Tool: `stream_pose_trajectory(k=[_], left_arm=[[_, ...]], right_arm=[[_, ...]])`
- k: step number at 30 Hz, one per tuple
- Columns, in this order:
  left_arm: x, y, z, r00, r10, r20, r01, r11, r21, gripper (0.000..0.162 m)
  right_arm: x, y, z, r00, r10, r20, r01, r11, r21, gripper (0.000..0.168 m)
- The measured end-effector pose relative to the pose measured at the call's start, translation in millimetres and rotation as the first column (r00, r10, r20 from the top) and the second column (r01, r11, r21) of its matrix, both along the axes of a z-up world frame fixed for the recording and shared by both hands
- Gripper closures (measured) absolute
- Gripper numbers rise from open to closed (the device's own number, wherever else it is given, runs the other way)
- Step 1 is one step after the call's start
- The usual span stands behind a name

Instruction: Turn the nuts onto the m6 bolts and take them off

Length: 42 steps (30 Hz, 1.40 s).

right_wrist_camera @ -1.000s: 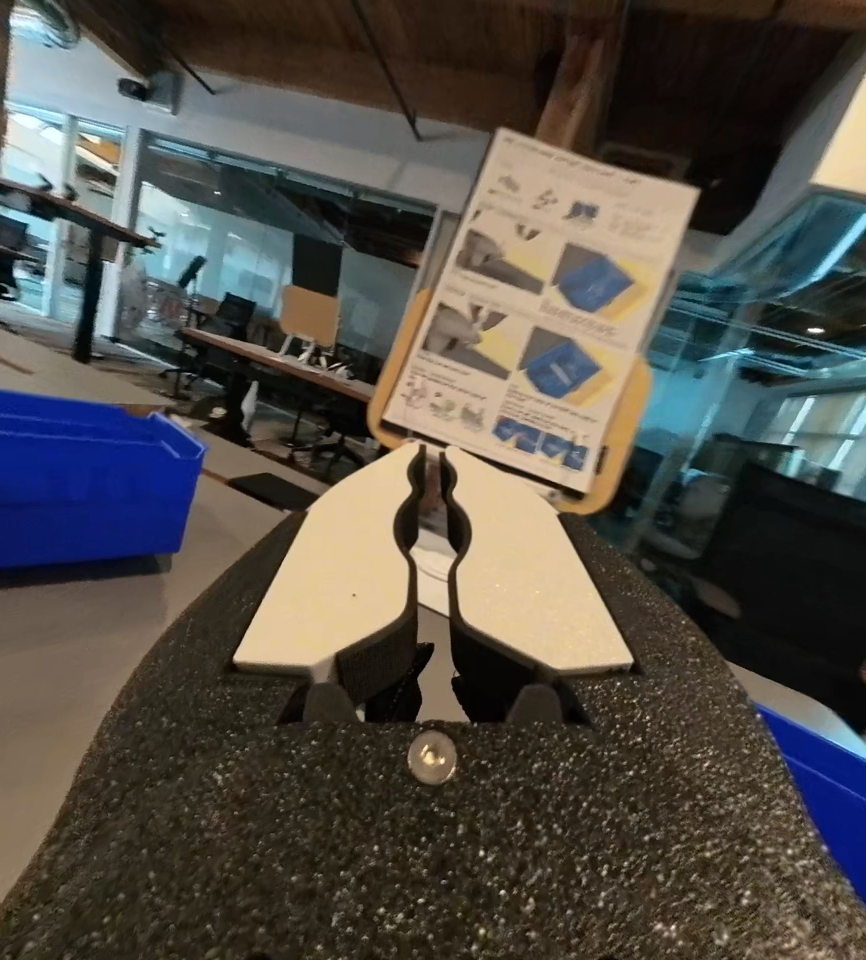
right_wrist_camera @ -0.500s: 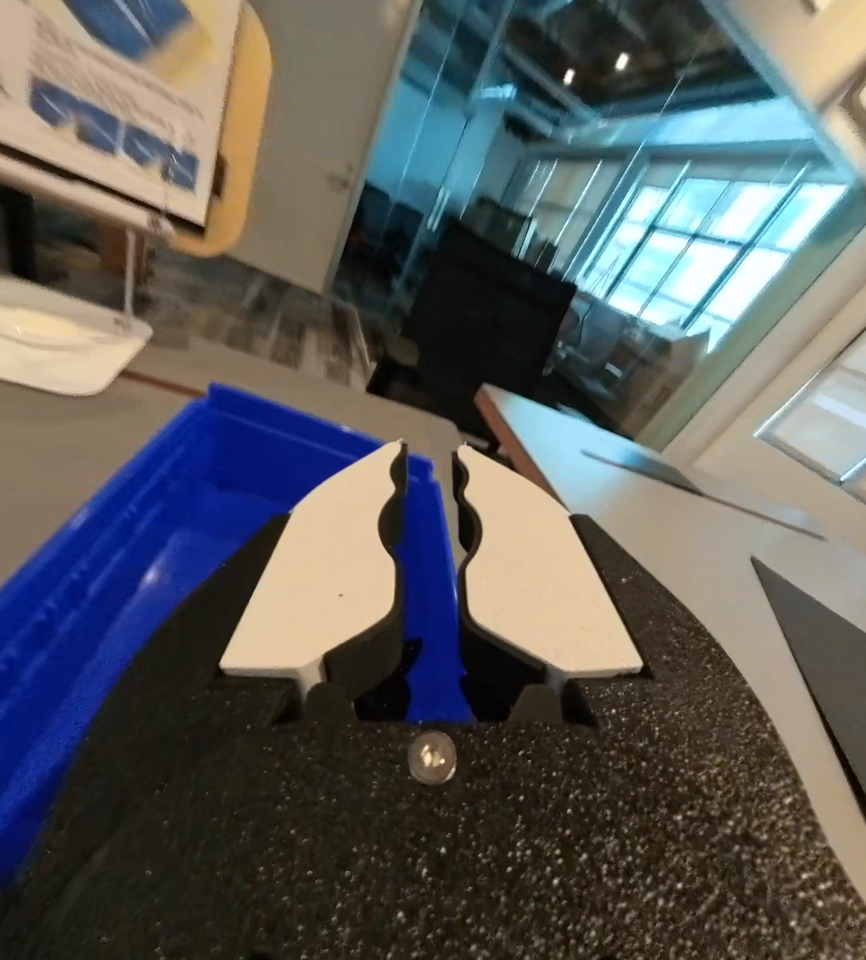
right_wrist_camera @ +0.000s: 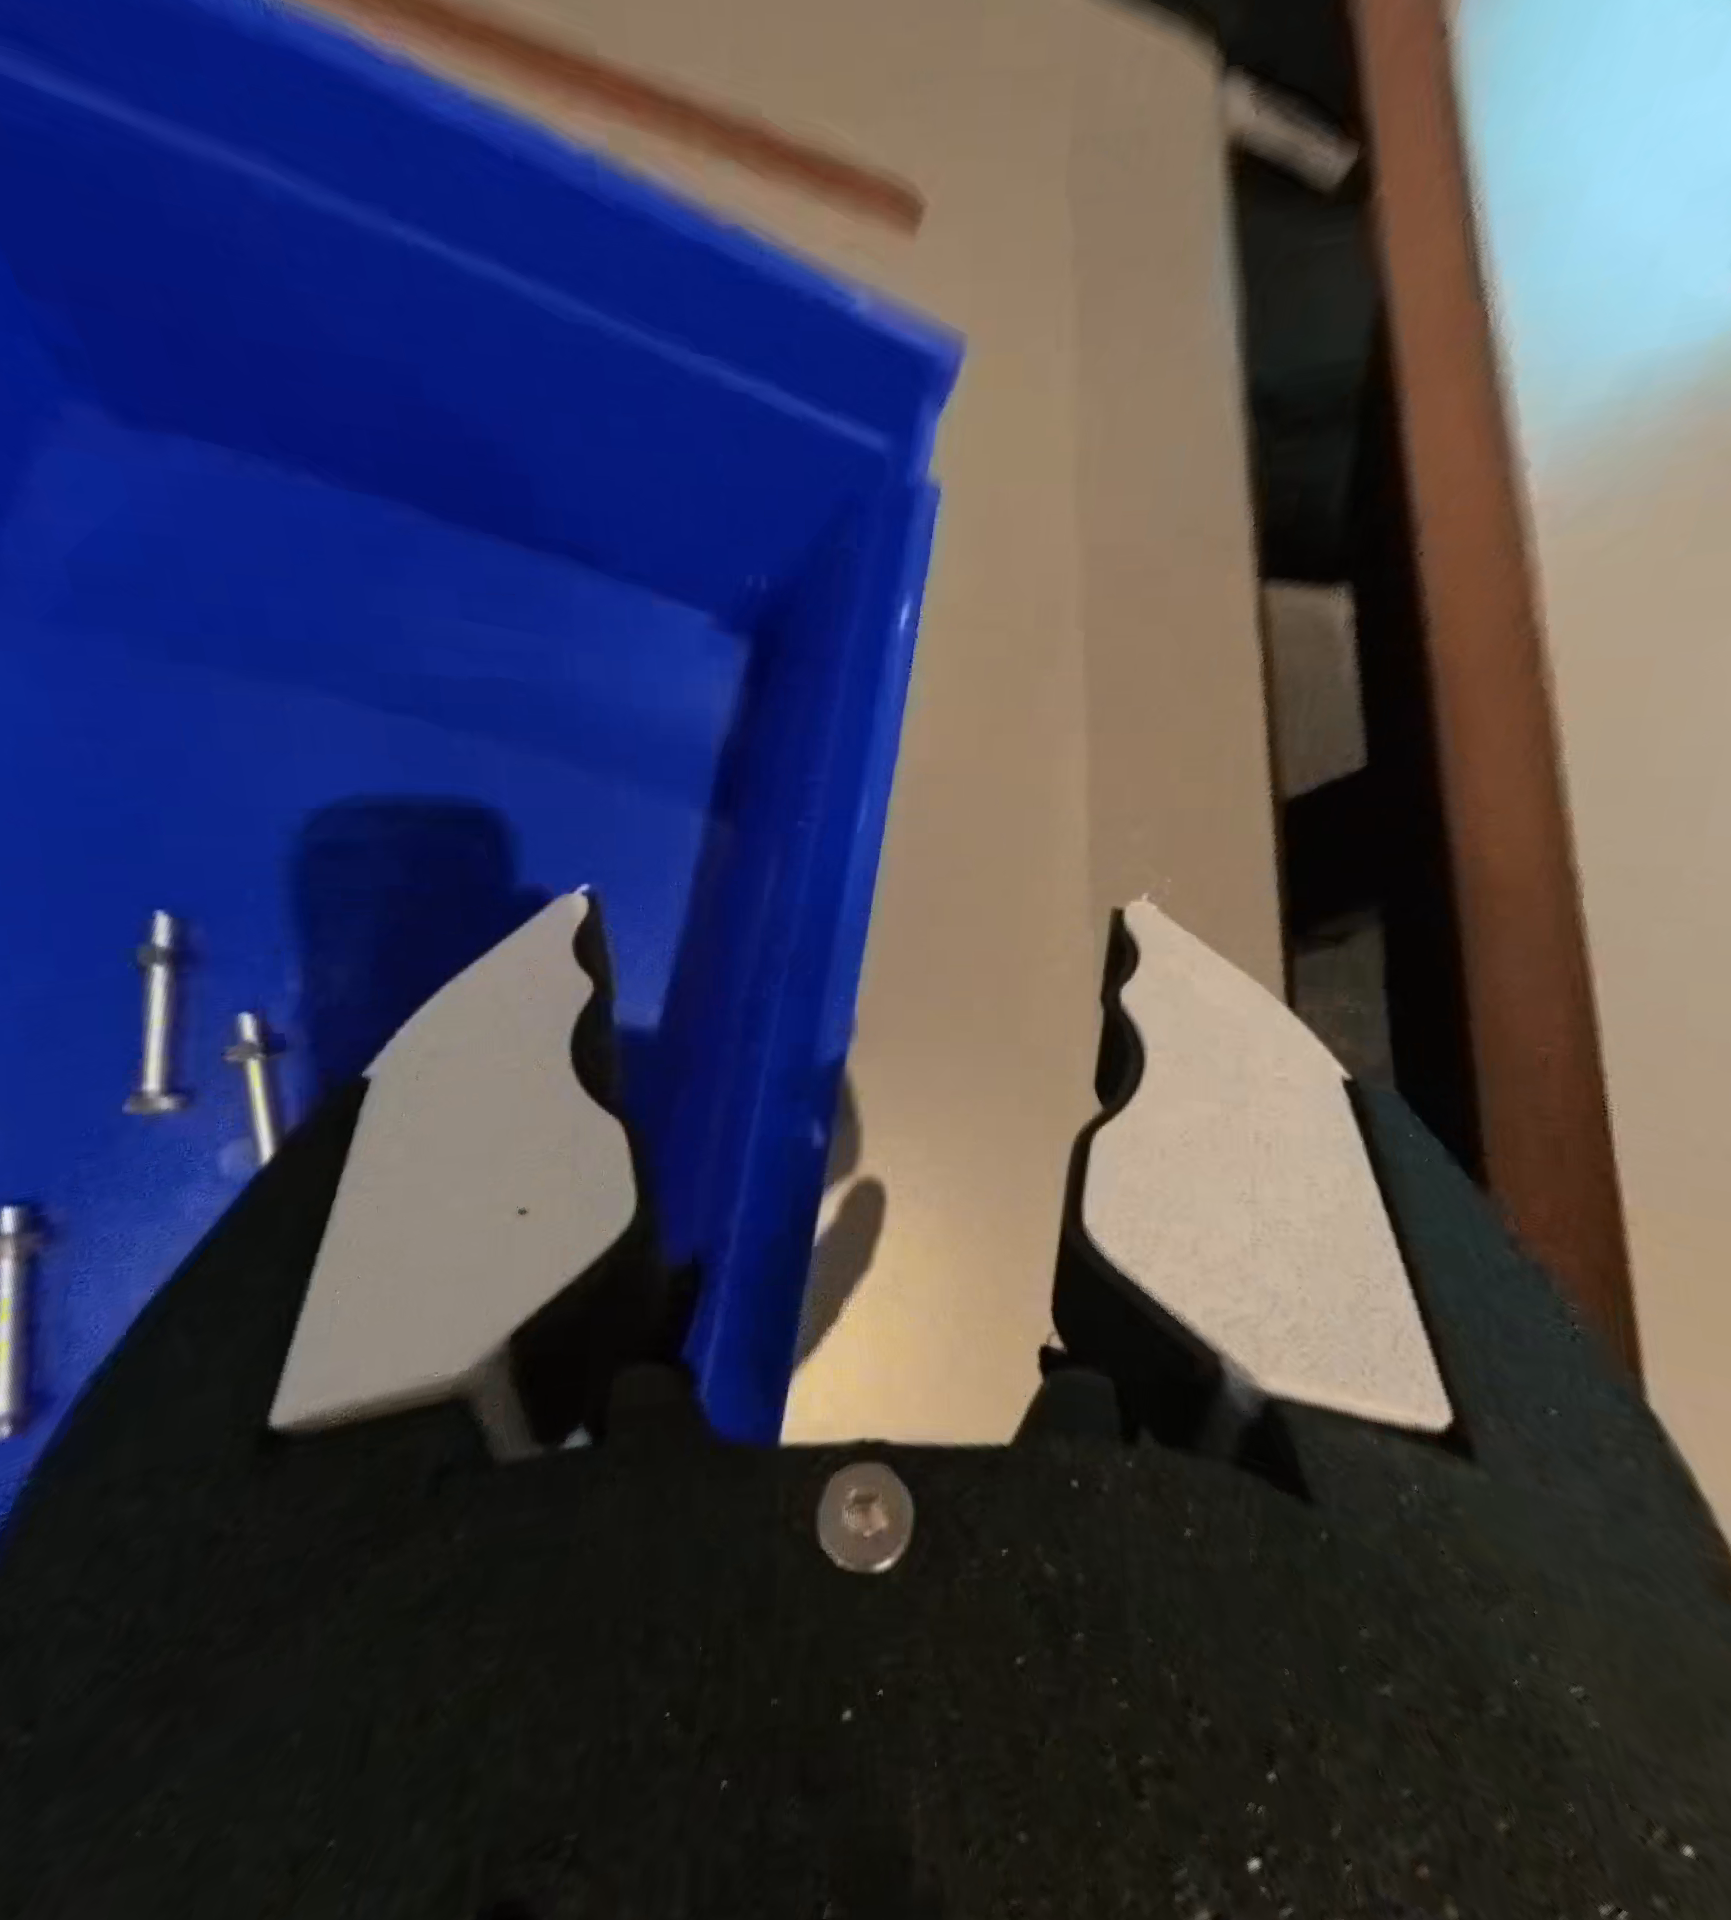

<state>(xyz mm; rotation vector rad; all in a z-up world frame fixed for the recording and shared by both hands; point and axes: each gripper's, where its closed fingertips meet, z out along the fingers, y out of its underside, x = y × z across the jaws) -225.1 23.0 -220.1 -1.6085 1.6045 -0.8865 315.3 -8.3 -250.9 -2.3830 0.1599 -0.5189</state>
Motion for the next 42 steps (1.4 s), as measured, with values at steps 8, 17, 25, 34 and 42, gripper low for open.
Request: stream_pose_trajectory(k=[8,17,25,34,42], left_arm=[[-63.5,69.8,27.7,0.892,0.407,0.197,-0.426,0.903,0.062,0.093],[-110.0,95.0,25.8,0.799,0.559,0.221,-0.575,0.818,0.009,0.097],[-122.4,93.3,22.2,0.788,0.565,0.246,-0.575,0.817,-0.036,0.101],[-141.5,94.7,21.4,0.772,0.567,0.288,-0.570,0.818,-0.083,0.104],[-185.3,105.5,35.3,0.629,0.679,0.378,-0.683,0.715,-0.147,0.103]], right_arm=[[-3.5,2.2,-52.2,0.980,0.009,-0.201,-0.069,0.954,-0.293,0.120],[-20.2,3.9,-56.3,0.909,-0.040,-0.414,-0.090,0.953,-0.290,0.161],[-29.0,10.9,-25.7,0.904,-0.032,-0.426,-0.066,0.975,-0.213,0.163],[-63.9,35.9,83.1,0.915,0.065,-0.398,-0.109,0.990,-0.090,0.163],[-237.9,141.2,184.8,0.820,0.406,-0.403,-0.410,0.909,0.082,0.163]])
